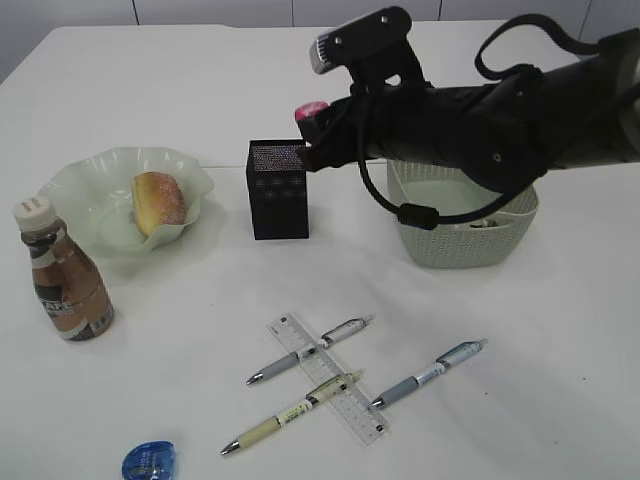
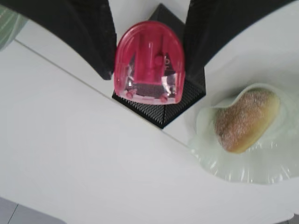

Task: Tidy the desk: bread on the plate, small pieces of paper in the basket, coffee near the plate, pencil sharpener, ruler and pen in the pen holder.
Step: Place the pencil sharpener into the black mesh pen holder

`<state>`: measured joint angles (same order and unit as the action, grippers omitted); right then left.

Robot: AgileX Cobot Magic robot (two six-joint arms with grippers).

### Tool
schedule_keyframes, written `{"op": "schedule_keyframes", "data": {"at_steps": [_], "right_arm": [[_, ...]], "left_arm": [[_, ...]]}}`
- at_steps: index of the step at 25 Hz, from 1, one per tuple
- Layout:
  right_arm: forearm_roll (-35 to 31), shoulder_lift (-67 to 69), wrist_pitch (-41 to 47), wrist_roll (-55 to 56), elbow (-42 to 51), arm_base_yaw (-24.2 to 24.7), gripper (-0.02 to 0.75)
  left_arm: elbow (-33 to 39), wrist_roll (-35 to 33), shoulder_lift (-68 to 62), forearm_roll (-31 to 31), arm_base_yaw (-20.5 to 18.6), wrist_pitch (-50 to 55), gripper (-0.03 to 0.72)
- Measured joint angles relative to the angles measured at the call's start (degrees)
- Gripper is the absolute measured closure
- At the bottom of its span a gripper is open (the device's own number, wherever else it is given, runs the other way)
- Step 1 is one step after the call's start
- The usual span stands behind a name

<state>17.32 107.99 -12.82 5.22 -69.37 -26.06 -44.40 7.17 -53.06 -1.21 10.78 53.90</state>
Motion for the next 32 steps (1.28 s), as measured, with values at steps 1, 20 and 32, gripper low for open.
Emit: {"op": "schedule_keyframes", "data": {"at_steps": [1, 20, 32], "right_arm": [[0.0, 0.1, 0.0, 0.0, -1.1, 0.0, 0.408], [0.0, 13.8, -0.3, 7.9, -15.7, -0.1, 0.408], [0.0, 17.1, -0.6, 8.1, -16.1, -0.7, 0.409]], "left_arm": [[0.0, 0.0, 0.0, 0.0, 0.0, -0.1, 0.202], [0.0, 0.0, 0.0, 0.0, 0.0, -0.4, 0.202], [0.0, 0.0, 0.0, 0.0, 0.0, -0.6, 0.202]]}}
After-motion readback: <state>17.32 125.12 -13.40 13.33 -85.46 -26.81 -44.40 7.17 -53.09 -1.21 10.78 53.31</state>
